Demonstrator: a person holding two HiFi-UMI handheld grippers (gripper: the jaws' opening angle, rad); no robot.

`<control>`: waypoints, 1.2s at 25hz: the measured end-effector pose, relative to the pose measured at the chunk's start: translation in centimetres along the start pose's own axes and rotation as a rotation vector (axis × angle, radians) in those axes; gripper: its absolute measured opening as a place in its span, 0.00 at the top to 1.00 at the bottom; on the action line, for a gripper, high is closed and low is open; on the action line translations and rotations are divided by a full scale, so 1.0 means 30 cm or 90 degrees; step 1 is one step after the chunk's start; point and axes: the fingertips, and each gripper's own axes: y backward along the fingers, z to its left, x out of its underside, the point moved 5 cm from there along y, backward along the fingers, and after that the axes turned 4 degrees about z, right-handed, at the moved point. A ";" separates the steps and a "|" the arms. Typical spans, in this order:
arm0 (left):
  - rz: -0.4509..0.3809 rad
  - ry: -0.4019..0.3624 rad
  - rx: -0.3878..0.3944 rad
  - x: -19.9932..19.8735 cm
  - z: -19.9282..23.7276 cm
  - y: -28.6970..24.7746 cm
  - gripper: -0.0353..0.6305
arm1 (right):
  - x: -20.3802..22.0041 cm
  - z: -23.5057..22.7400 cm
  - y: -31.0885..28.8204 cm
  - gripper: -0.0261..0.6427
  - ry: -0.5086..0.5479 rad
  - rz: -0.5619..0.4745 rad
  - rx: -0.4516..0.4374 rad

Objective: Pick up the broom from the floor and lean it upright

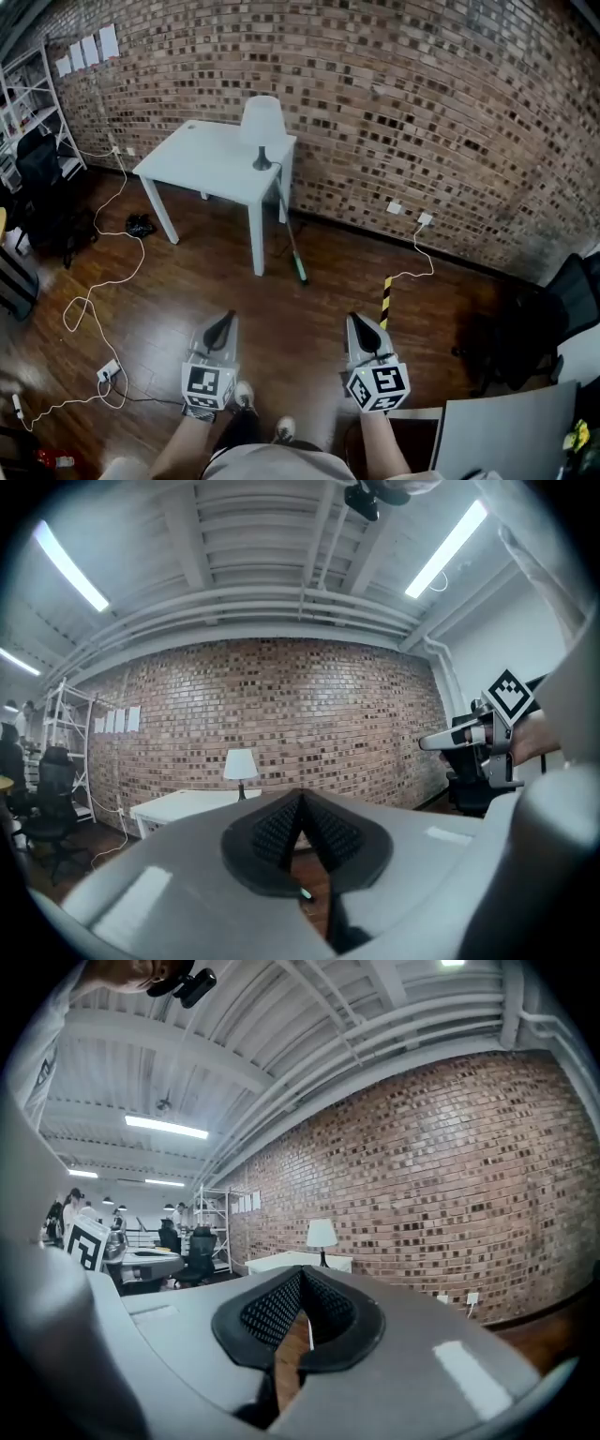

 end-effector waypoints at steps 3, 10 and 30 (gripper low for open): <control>-0.006 -0.005 0.000 -0.026 -0.016 0.059 0.95 | 0.000 0.036 0.047 0.94 -0.011 -0.007 -0.009; -0.018 -0.007 0.005 -0.035 0.015 0.147 0.95 | -0.009 0.129 0.086 0.94 -0.006 -0.021 -0.001; -0.028 -0.011 0.018 -0.021 0.123 0.187 0.95 | -0.021 0.249 0.044 0.94 0.004 -0.019 0.019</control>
